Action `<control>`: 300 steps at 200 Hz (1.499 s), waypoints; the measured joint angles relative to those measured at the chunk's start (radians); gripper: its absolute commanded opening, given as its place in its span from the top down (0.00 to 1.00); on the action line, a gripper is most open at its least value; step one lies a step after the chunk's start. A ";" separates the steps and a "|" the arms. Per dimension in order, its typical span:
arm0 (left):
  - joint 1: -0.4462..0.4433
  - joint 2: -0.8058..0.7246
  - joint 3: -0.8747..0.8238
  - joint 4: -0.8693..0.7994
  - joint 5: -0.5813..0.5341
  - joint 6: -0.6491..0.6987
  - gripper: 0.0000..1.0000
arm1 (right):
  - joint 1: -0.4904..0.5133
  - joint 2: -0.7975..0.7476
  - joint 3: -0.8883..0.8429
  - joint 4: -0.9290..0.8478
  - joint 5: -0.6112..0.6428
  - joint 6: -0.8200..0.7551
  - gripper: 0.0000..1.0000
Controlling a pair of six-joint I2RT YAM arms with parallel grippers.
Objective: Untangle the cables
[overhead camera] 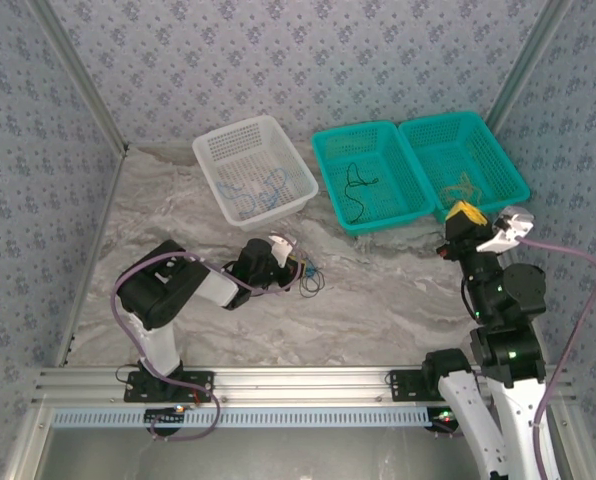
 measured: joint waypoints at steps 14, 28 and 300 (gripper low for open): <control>0.000 0.000 0.000 -0.005 0.000 -0.011 0.72 | -0.001 0.016 0.000 -0.003 -0.014 -0.003 1.00; 0.000 -0.006 0.001 -0.023 0.000 -0.024 0.54 | -0.001 0.033 0.000 -0.007 -0.035 -0.005 1.00; -0.165 -0.148 0.536 -0.827 -0.255 -0.205 0.05 | -0.083 0.089 -0.217 -0.378 0.282 0.218 1.00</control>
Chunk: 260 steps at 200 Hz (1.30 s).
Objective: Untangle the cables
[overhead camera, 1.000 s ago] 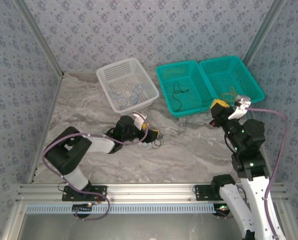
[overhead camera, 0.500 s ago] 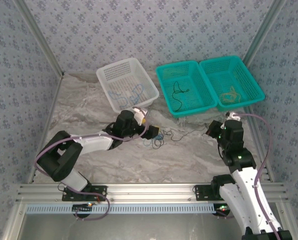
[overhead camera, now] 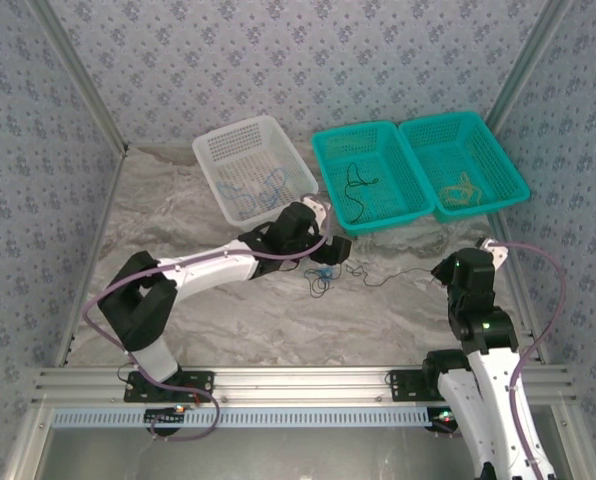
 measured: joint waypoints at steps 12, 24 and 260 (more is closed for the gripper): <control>0.009 0.000 -0.010 -0.038 -0.045 -0.035 0.05 | -0.002 0.000 0.000 0.000 -0.001 0.003 1.00; 0.031 -0.005 -0.049 -0.043 -0.057 -0.048 0.04 | -0.002 0.000 0.000 0.000 -0.001 0.004 1.00; 0.295 -0.114 -0.241 -0.071 0.816 0.033 0.54 | -0.025 0.191 -0.010 0.116 -0.280 0.008 1.00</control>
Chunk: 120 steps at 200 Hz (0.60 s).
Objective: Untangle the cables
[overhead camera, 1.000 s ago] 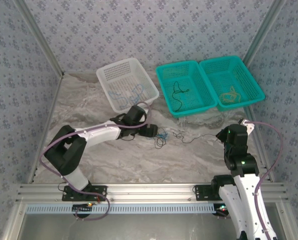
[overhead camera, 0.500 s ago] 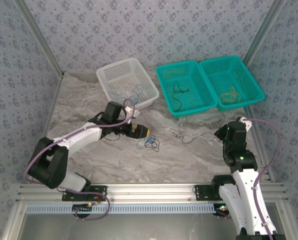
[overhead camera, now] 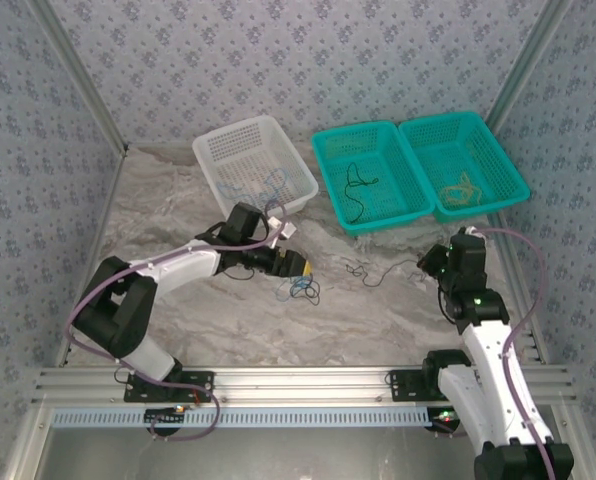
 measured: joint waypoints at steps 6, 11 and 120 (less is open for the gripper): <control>0.003 0.002 0.002 0.010 0.000 -0.003 0.60 | 0.000 0.014 0.000 0.003 -0.028 -0.008 1.00; 0.006 0.002 0.003 0.016 -0.003 -0.005 0.63 | 0.000 0.021 0.000 0.005 -0.054 -0.015 1.00; 0.021 0.003 0.013 0.060 -0.102 -0.040 1.00 | 0.061 0.204 0.585 0.158 -0.518 -0.202 1.00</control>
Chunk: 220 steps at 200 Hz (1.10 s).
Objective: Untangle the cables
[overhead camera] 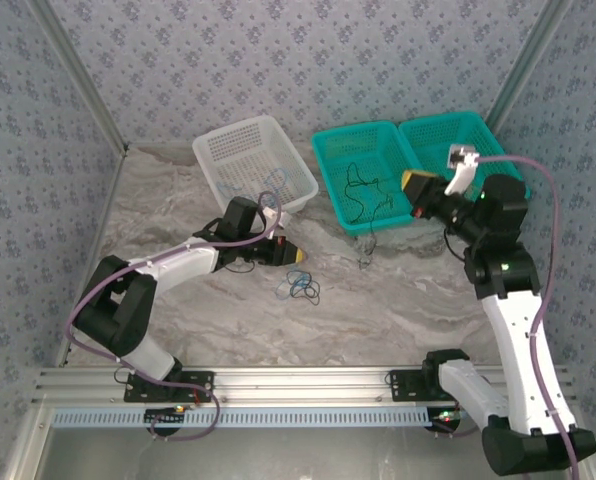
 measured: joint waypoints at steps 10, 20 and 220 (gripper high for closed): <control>0.000 0.000 0.000 0.001 -0.011 -0.003 1.00 | 0.004 0.036 0.064 0.018 -0.010 -0.011 1.00; 0.000 0.000 0.000 0.005 -0.019 -0.006 1.00 | 0.005 0.074 0.126 0.037 -0.015 -0.023 1.00; 0.000 0.020 0.019 0.004 -0.098 -0.040 1.00 | 0.017 0.746 0.507 -0.100 0.267 -0.324 0.34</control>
